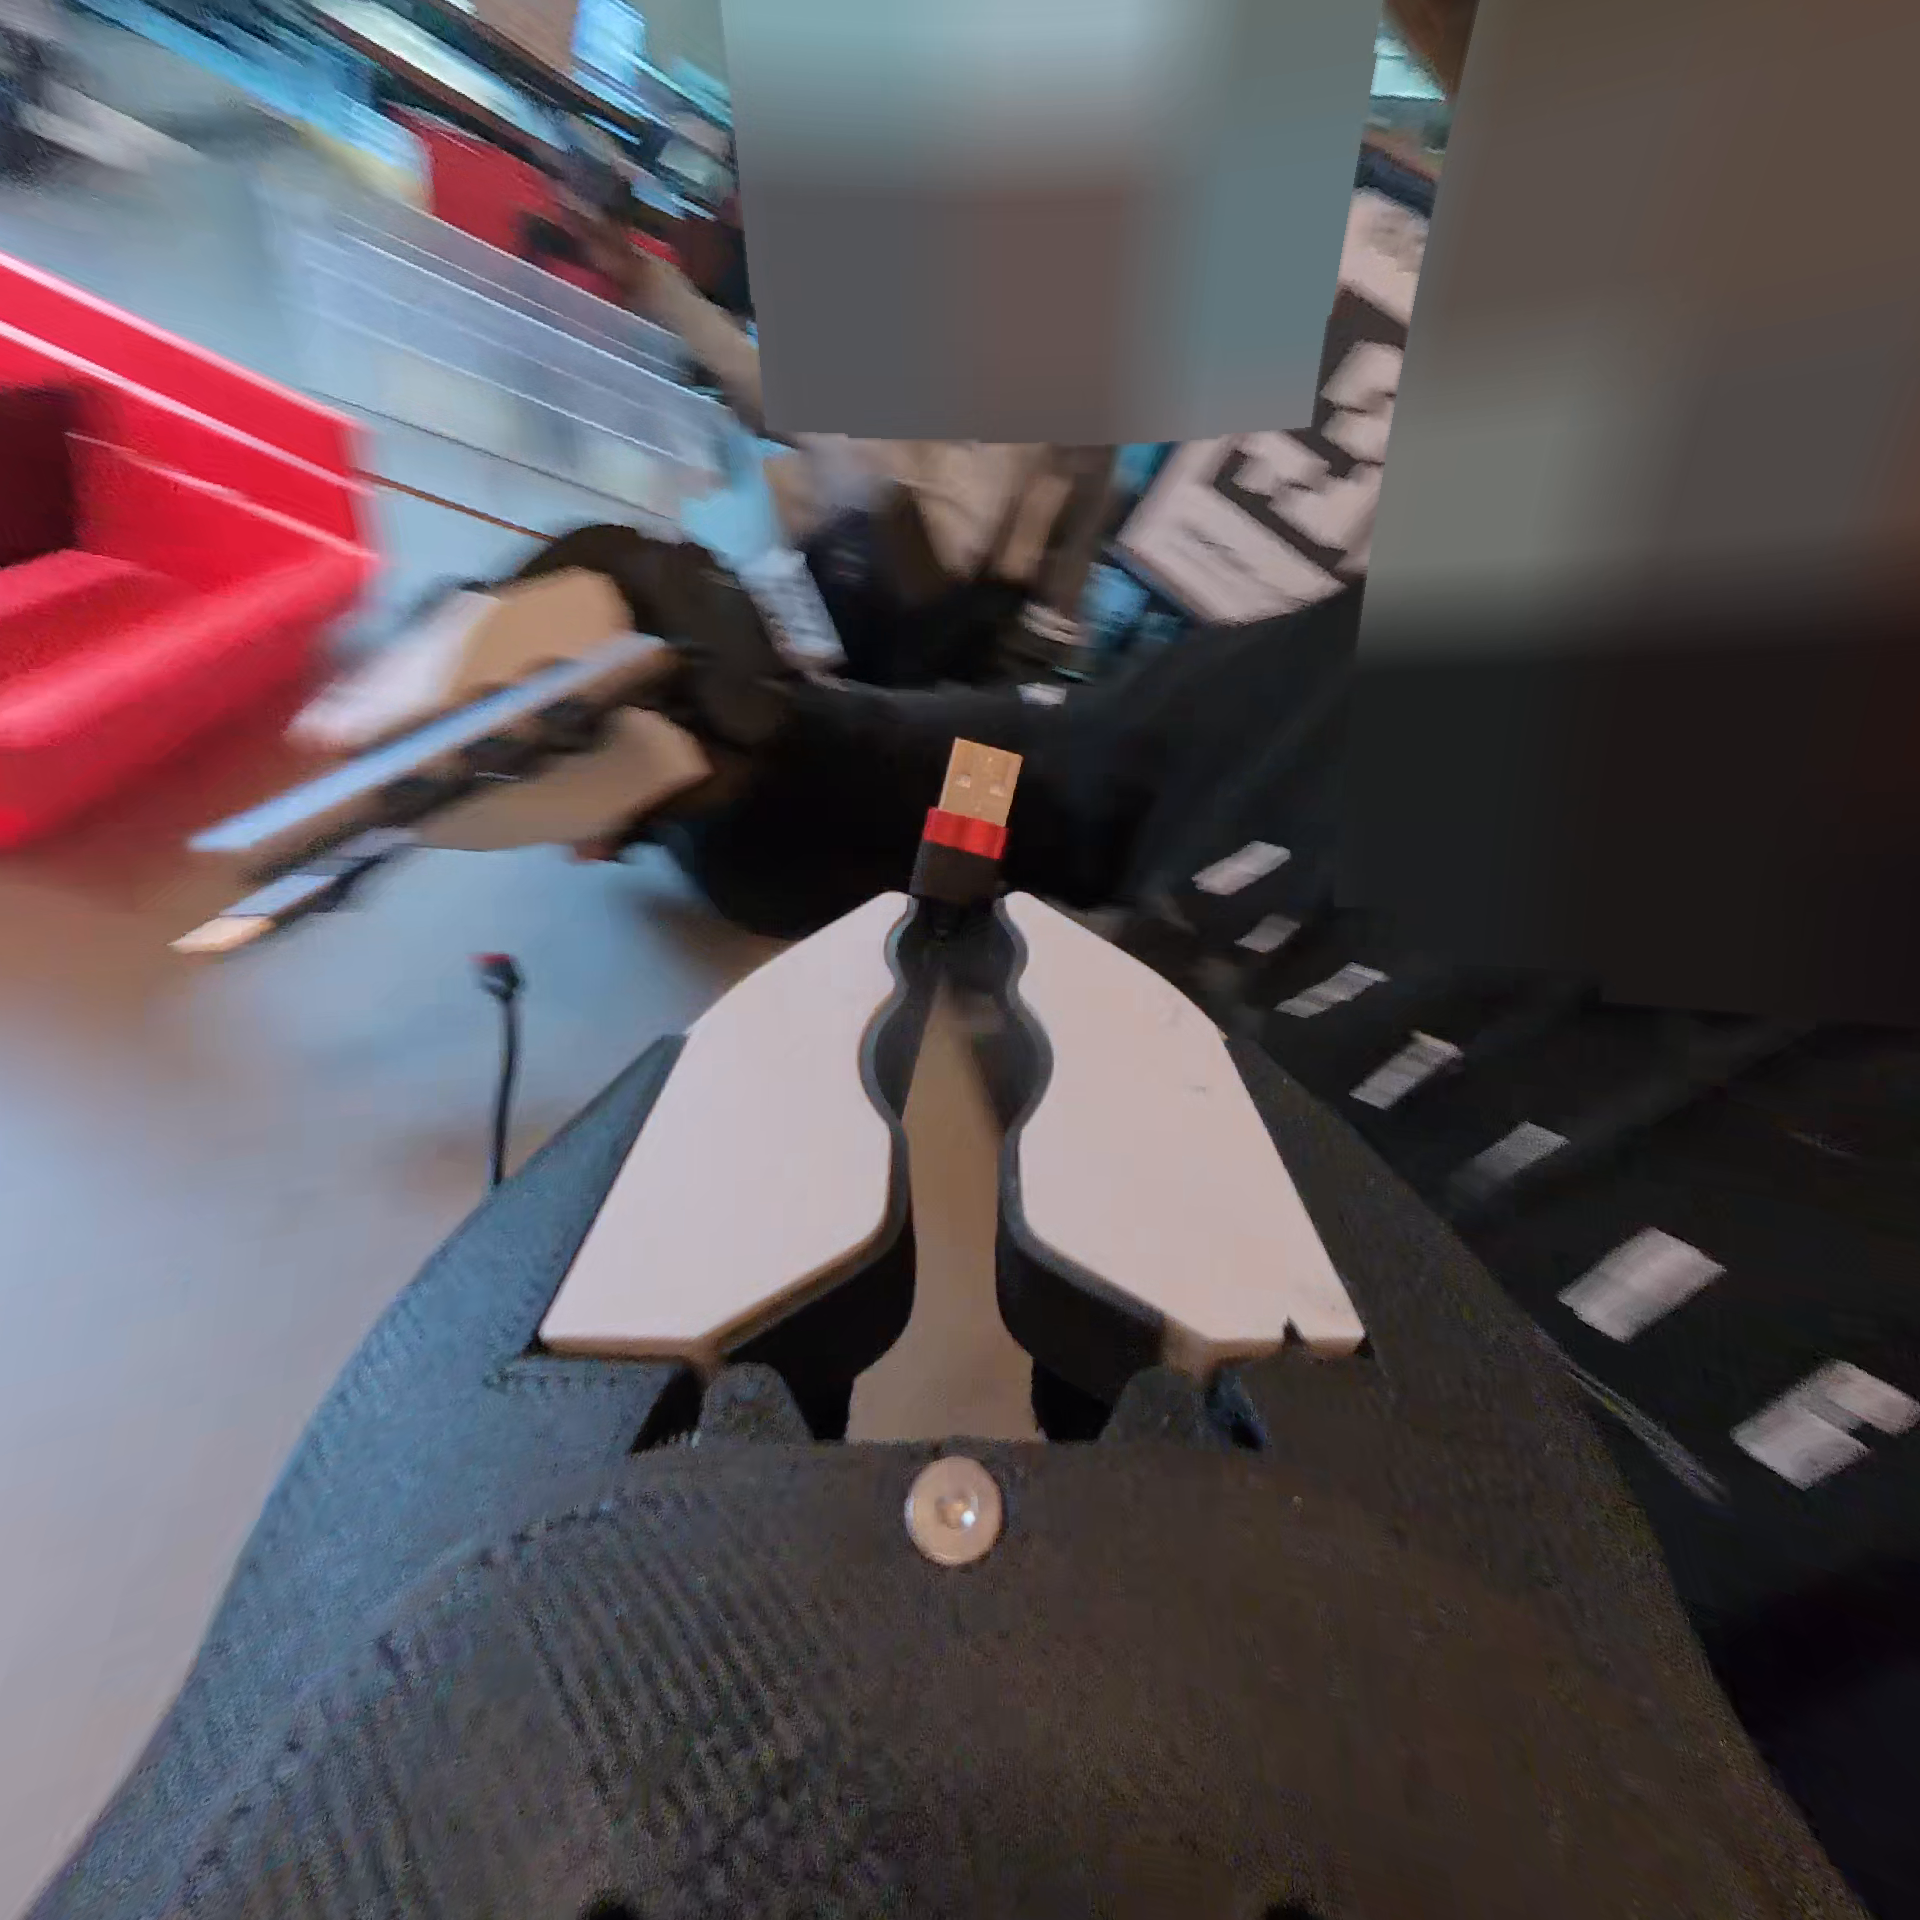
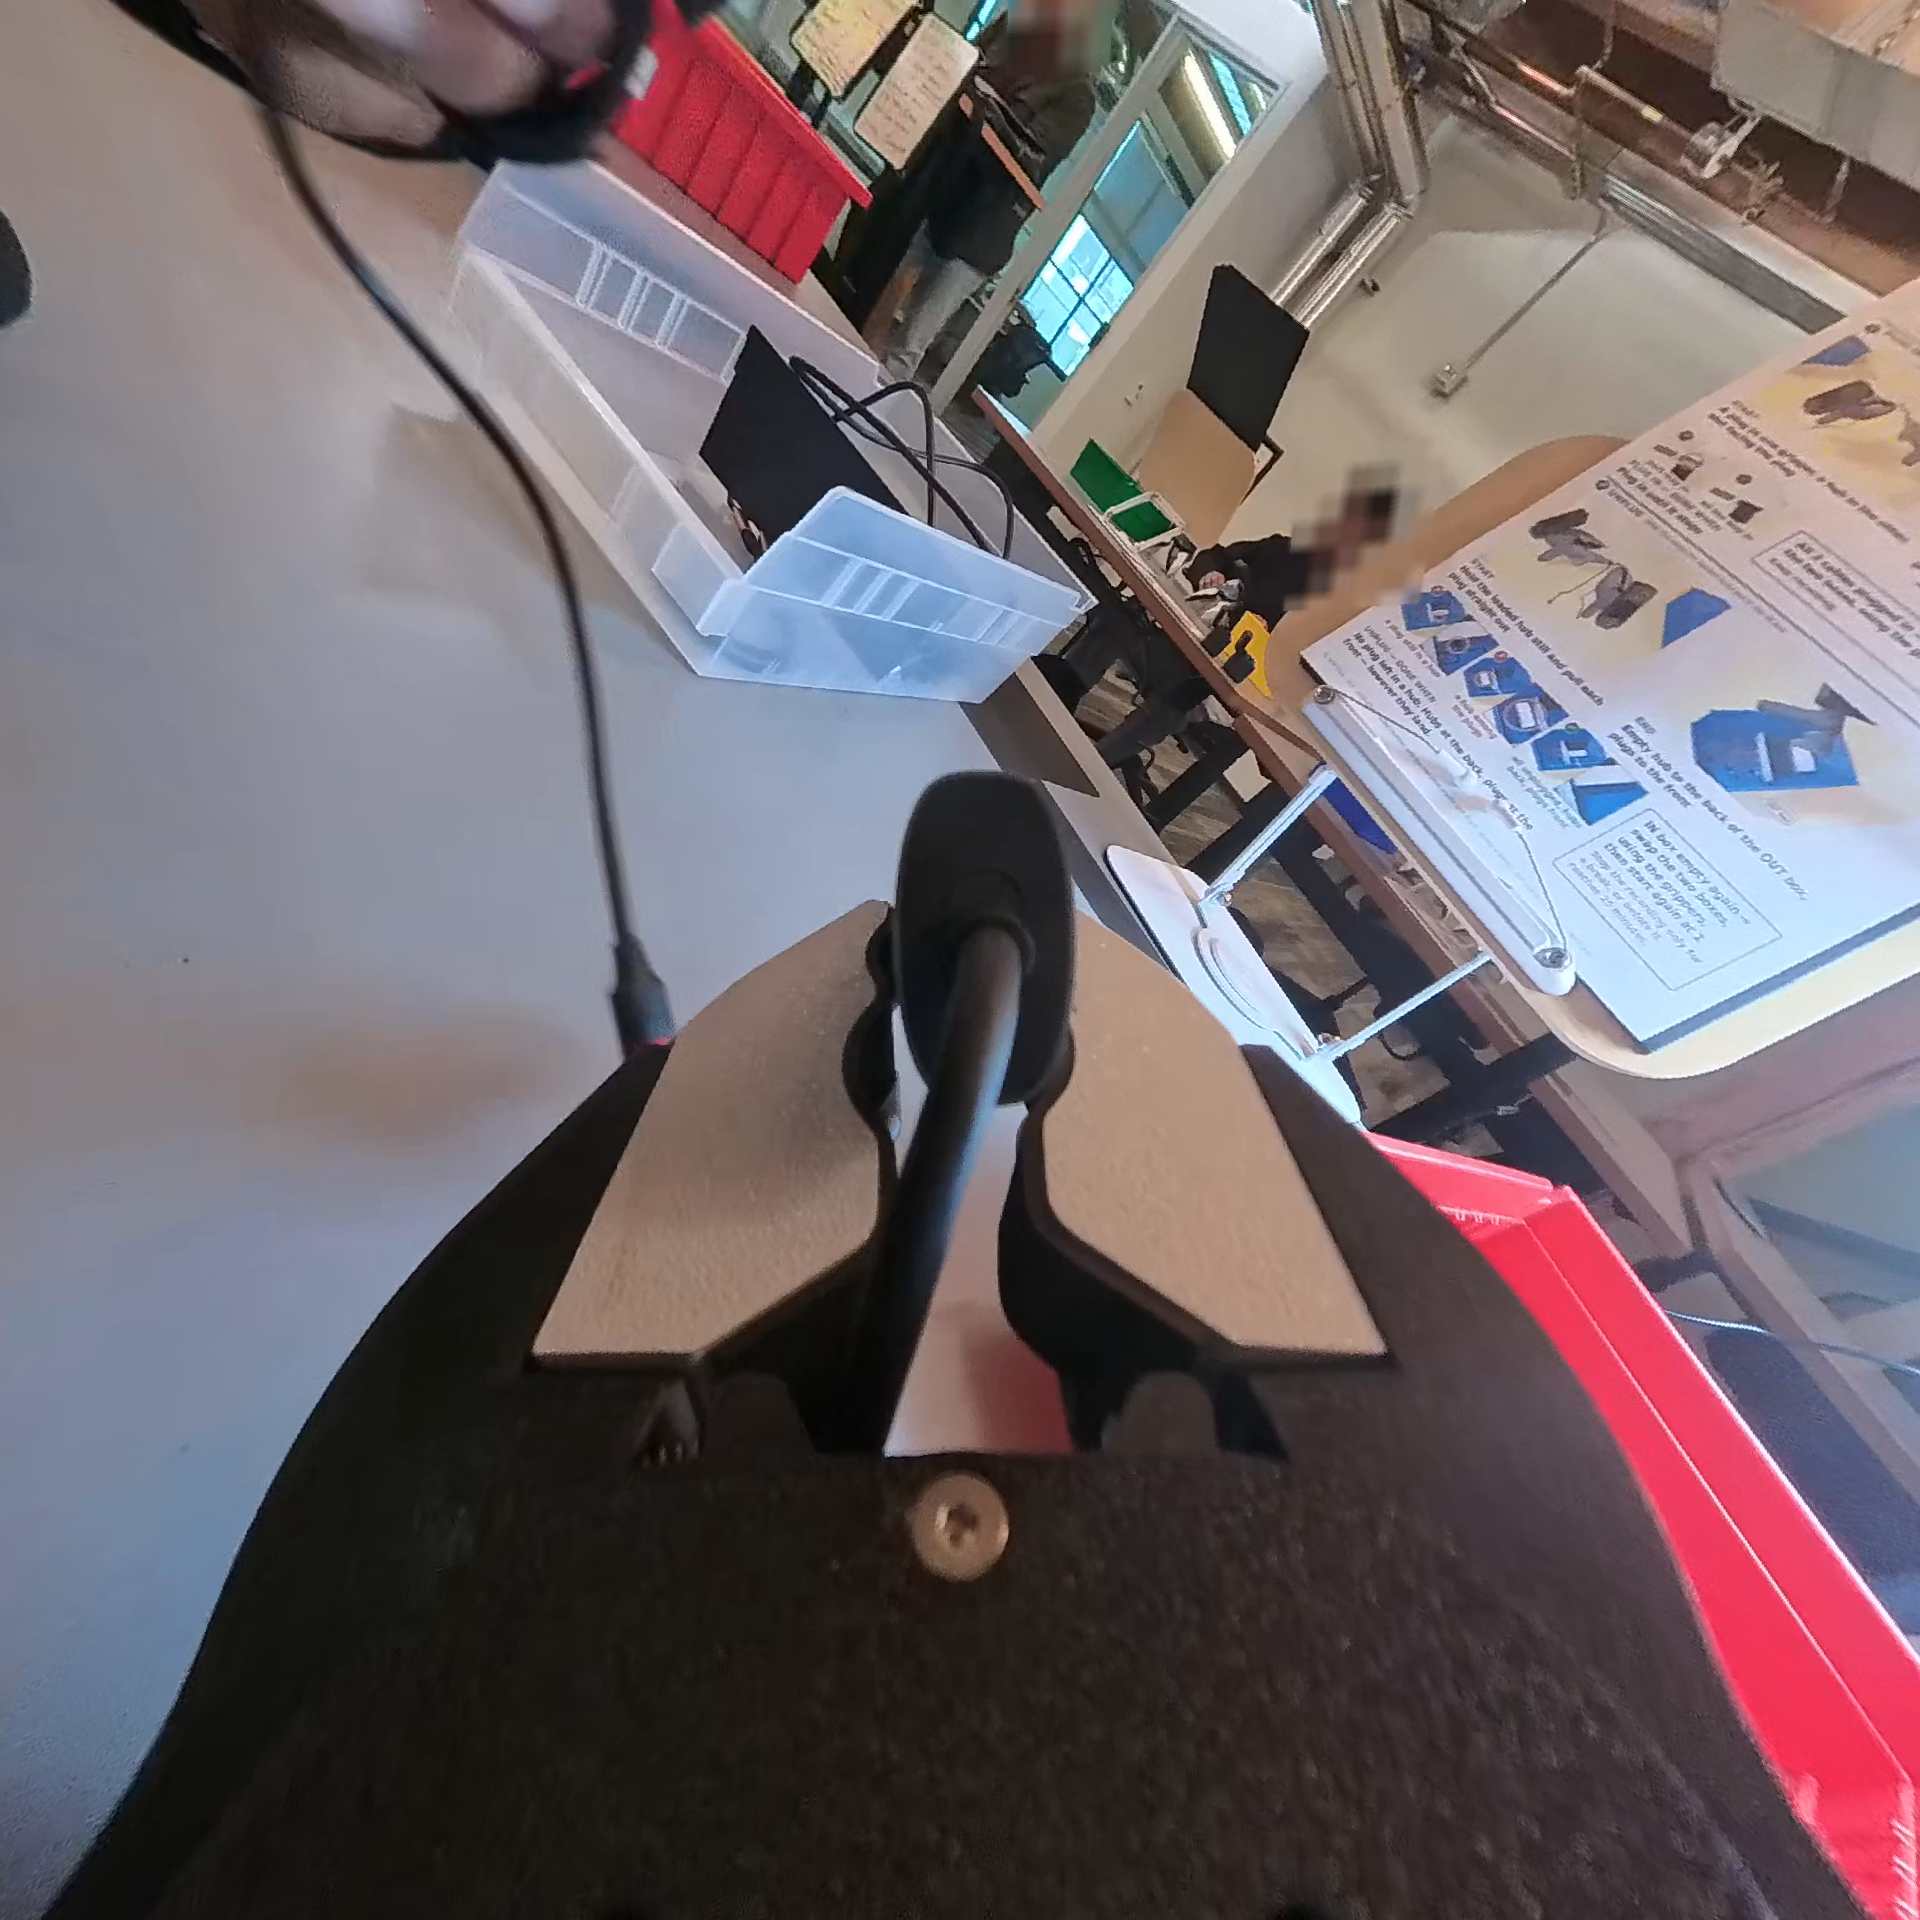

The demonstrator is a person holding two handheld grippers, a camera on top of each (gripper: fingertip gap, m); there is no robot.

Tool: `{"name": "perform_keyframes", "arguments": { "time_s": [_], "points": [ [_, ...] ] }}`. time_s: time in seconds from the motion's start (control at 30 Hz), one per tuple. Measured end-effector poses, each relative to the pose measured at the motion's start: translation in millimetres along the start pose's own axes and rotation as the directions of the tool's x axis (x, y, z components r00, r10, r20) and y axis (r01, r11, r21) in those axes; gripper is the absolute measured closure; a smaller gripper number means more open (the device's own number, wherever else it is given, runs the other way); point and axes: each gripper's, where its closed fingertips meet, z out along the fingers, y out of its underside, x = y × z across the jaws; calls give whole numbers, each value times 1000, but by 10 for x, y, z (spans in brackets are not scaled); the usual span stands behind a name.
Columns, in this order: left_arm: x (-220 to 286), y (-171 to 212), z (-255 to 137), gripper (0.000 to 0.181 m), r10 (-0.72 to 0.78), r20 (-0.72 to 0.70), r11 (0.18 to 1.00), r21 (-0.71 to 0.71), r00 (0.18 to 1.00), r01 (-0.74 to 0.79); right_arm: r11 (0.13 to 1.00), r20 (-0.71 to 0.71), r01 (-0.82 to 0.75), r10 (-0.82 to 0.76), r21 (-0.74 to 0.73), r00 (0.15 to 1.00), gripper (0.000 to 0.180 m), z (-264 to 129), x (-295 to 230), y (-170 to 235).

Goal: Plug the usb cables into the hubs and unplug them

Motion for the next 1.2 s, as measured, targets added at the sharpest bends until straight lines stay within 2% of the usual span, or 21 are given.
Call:
{"name": "perform_keyframes", "arguments": {
  "time_s": [0.07, 0.1, 0.17, 0.23, 0.27, 0.4, 0.53, 0.67, 0.8, 0.9, 1.03, 1.2],
  "points": [
    [286, 58, -33, 169, -33, -204, 999, -49, 978, 24, 1000, 0, -6, 6, 4, 1000, 162, -7, 4, -16],
    [268, 126, -50, 169, -27, -222, 997, -75, 975, 10, 1000, -3, -4, 4, 4, 1000, 162, -10, 7, -21],
    [-156, 333, -68, 169, -87, -75, 987, -140, 993, 76, 1000, -2, -4, 4, 1, 1000, 162, -12, 8, -21],
    [-603, 557, -118, 168, -233, 75, 953, -181, 970, 243, 1000, -2, -3, 3, -5, 1000, 162, -12, 10, -12],
    [-788, 648, -147, 169, -247, 148, 944, -186, 958, 273, 1000, -2, -3, 3, -10, 1000, 162, -13, 11, -3],
    [-1239, 729, -264, 169, -137, 390, 961, -169, 910, 217, 1000, -7, -4, 4, -19, 1000, 162, -16, 28, 19],
    [-1141, 666, -186, 163, 89, 430, 967, -252, 899, 25, 999, -22, -2, 1, -36, 1000, 162, -17, 68, 56],
    [-1176, 850, 34, 154, 330, 446, 895, -428, 832, -126, 999, -49, -11, 9, -49, 999, 162, -24, 140, 94],
    [-1252, 1083, 360, 151, 457, 376, 797, -575, 806, -184, 998, -75, -20, 15, -65, 997, 162, -36, 202, 128],
    [-1261, 1171, 600, 149, 534, 270, 709, -659, 801, -251, 997, -82, -24, 18, -74, 996, 162, -44, 230, 155],
    [-1169, 1215, 915, 147, 603, 44, 567, -726, 797, -389, 996, -102, -30, 21, -87, 995, 162, -62, 295, 205],
    [-1072, 1318, 1168, 148, 580, -243, 374, -769, 777, -519, 994, -124, -46, 33, -104, 992, 162, -87, 376, 279]
  ]
}}
